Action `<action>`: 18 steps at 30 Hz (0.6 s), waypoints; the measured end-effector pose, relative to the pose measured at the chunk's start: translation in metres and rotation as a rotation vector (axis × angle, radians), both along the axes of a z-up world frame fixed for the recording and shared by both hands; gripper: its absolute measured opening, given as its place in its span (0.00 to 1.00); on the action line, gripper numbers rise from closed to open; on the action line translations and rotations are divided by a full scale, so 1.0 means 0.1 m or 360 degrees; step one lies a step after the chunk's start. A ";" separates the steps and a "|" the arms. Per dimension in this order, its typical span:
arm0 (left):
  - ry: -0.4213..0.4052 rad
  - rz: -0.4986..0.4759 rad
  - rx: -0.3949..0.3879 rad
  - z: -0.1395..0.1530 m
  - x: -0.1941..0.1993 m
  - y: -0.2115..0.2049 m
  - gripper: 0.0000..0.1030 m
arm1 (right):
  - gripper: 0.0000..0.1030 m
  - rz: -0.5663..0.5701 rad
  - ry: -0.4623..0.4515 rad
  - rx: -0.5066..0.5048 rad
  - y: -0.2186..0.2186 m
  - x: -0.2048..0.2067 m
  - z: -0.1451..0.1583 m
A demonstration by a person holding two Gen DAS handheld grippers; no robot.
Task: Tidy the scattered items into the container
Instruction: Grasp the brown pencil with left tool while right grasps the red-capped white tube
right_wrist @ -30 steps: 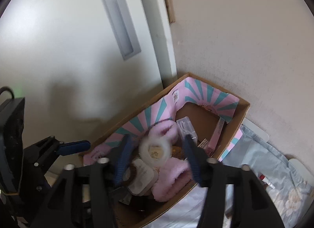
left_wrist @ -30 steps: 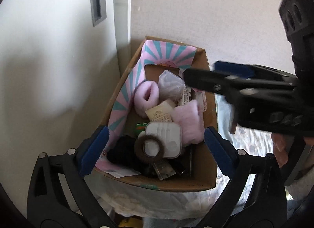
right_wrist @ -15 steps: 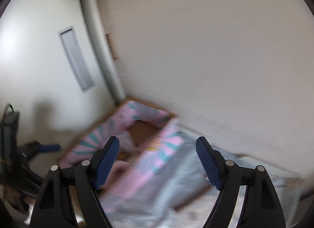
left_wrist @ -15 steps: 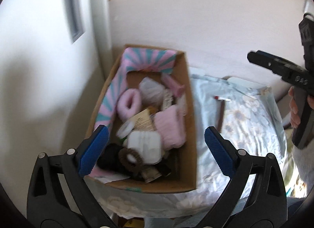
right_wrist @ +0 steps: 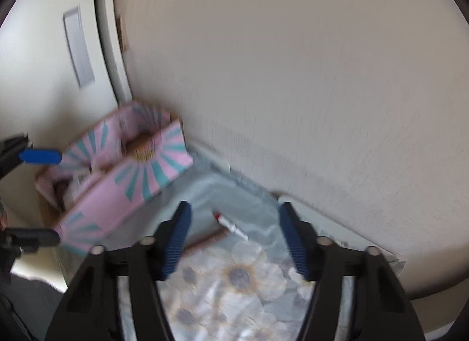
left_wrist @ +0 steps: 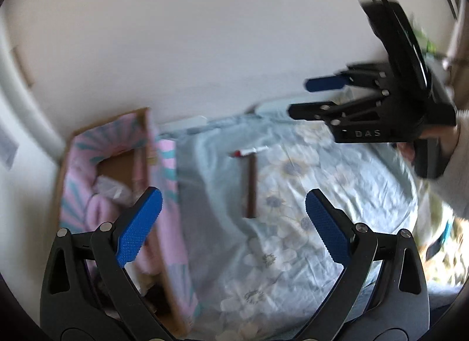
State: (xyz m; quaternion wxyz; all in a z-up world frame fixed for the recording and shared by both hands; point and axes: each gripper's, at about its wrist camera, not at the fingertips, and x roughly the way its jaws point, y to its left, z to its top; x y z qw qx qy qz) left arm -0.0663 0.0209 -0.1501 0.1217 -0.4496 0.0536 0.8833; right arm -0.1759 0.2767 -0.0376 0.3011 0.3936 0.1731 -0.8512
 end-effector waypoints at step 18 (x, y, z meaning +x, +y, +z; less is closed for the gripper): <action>-0.0304 0.0094 0.0145 -1.20 -0.66 0.22 0.75 | 0.25 0.0514 -0.0242 0.0186 -0.02 -0.54 -1.10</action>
